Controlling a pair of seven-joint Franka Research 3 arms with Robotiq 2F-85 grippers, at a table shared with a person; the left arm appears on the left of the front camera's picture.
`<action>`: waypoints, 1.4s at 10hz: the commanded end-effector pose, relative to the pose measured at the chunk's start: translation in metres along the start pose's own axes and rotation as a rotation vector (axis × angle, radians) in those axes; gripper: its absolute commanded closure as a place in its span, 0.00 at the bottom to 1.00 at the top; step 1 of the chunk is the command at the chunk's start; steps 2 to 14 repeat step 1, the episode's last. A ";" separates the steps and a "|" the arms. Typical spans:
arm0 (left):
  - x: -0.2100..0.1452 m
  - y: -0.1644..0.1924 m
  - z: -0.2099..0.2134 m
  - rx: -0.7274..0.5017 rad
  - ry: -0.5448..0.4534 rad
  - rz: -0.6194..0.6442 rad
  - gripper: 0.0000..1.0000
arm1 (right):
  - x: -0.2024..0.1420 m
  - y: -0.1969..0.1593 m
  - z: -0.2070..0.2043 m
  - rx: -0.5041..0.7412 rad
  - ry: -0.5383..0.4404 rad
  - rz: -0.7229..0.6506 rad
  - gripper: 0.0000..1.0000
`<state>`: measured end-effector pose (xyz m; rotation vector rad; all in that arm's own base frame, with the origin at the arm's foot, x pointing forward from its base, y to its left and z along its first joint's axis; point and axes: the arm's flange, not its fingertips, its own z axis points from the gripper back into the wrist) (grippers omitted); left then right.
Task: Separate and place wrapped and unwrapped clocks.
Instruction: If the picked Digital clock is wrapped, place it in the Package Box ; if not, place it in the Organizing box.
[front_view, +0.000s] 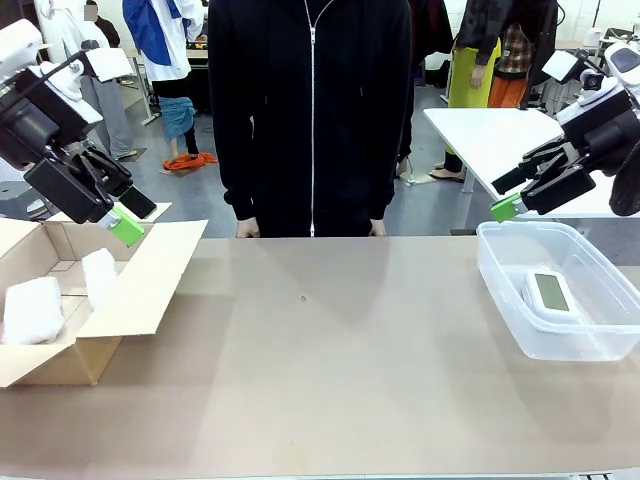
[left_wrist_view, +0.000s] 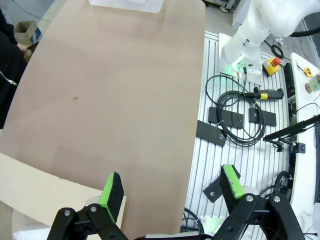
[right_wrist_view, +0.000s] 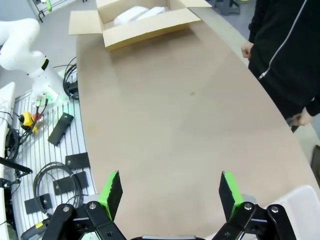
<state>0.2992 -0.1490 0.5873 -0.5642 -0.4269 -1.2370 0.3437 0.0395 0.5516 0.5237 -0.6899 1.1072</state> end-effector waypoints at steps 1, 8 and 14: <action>-0.002 0.000 0.000 -0.012 -0.011 -0.021 0.00 | 0.000 0.002 0.000 0.007 0.003 0.004 0.00; -0.002 0.000 0.000 -0.012 -0.011 -0.021 0.00 | 0.000 0.002 0.000 0.007 0.003 0.004 0.00; -0.002 0.000 0.000 -0.012 -0.011 -0.021 0.00 | 0.000 0.002 0.000 0.007 0.003 0.004 0.00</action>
